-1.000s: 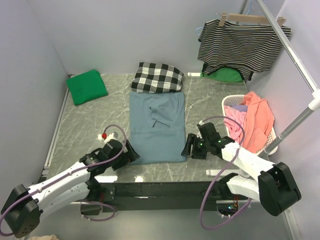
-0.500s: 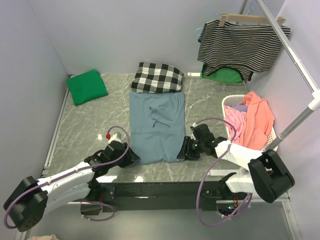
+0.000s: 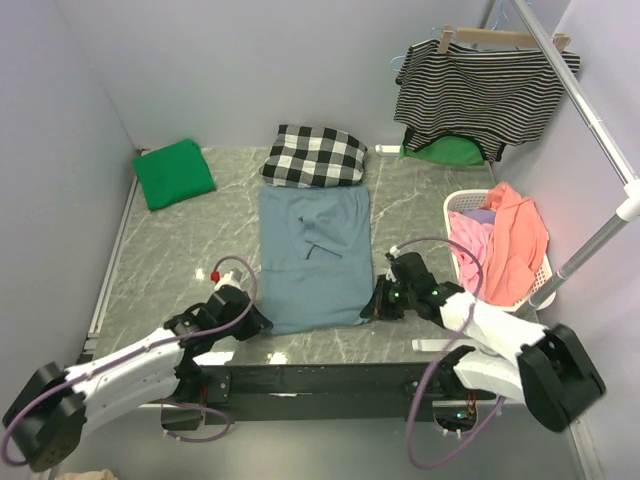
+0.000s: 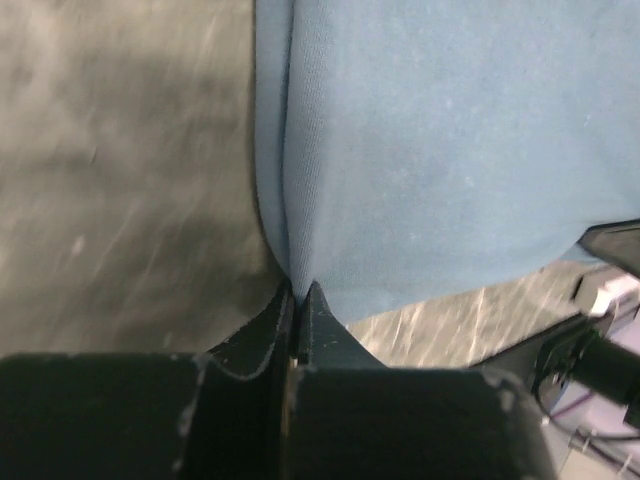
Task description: Fold and stack the t-shirts
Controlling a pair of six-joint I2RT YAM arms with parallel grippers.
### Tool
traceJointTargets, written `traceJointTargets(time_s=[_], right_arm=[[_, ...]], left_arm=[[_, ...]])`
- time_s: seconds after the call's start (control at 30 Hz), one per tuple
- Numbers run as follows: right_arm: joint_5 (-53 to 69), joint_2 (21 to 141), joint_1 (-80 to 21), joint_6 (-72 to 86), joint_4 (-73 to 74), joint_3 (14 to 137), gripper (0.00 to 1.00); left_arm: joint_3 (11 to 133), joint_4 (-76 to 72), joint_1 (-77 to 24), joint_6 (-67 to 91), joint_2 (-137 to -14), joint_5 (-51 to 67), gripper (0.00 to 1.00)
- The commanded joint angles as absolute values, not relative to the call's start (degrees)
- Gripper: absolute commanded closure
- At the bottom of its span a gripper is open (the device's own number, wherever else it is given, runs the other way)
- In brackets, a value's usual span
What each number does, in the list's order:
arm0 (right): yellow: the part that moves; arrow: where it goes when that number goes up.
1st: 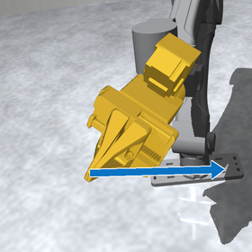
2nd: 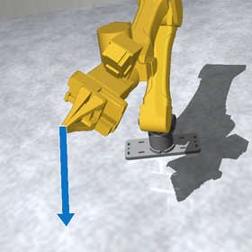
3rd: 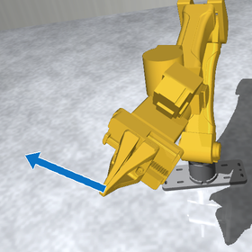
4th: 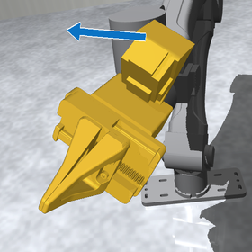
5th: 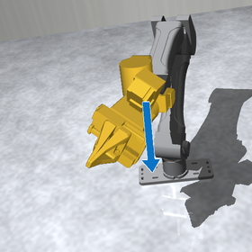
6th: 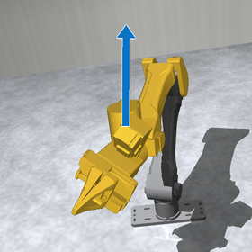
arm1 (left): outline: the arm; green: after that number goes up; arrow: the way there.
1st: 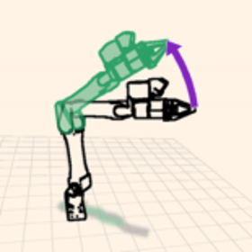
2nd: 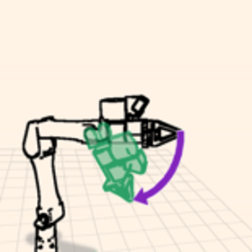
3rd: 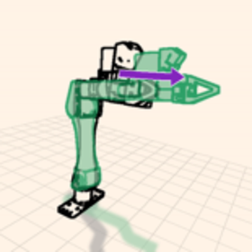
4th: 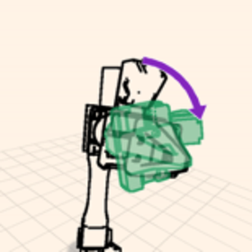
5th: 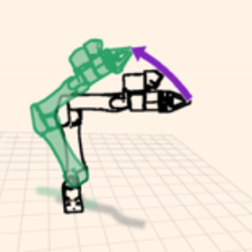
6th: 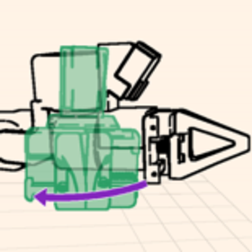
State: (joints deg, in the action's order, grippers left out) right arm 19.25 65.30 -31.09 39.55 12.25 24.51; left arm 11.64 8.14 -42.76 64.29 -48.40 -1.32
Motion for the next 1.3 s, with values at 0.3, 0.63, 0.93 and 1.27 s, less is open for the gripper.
traceJointTargets(time_s=[0.3,0.63,0.93,1.27], right_arm=[[17.8,44.2,-43.8,48.4,26.8,18.5,1.0],[5.2,39.7,-47.5,47.2,33.5,28.2,1.0],[-4.4,53.2,-44.0,36.4,30.9,42.0,1.0],[3.1,65.9,-27.0,26.8,22.4,50.7,1.0]], left_arm=[[14.2,29.4,-57.6,76.3,-32.0,1.0,0.99],[30.4,35.7,-66.4,75.0,-43.9,-14.7,0.99],[42.6,41.7,-64.4,70.6,-48.8,-30.1,0.95],[44.3,24.7,-43.0,53.4,-55.0,-26.4,0.98]])
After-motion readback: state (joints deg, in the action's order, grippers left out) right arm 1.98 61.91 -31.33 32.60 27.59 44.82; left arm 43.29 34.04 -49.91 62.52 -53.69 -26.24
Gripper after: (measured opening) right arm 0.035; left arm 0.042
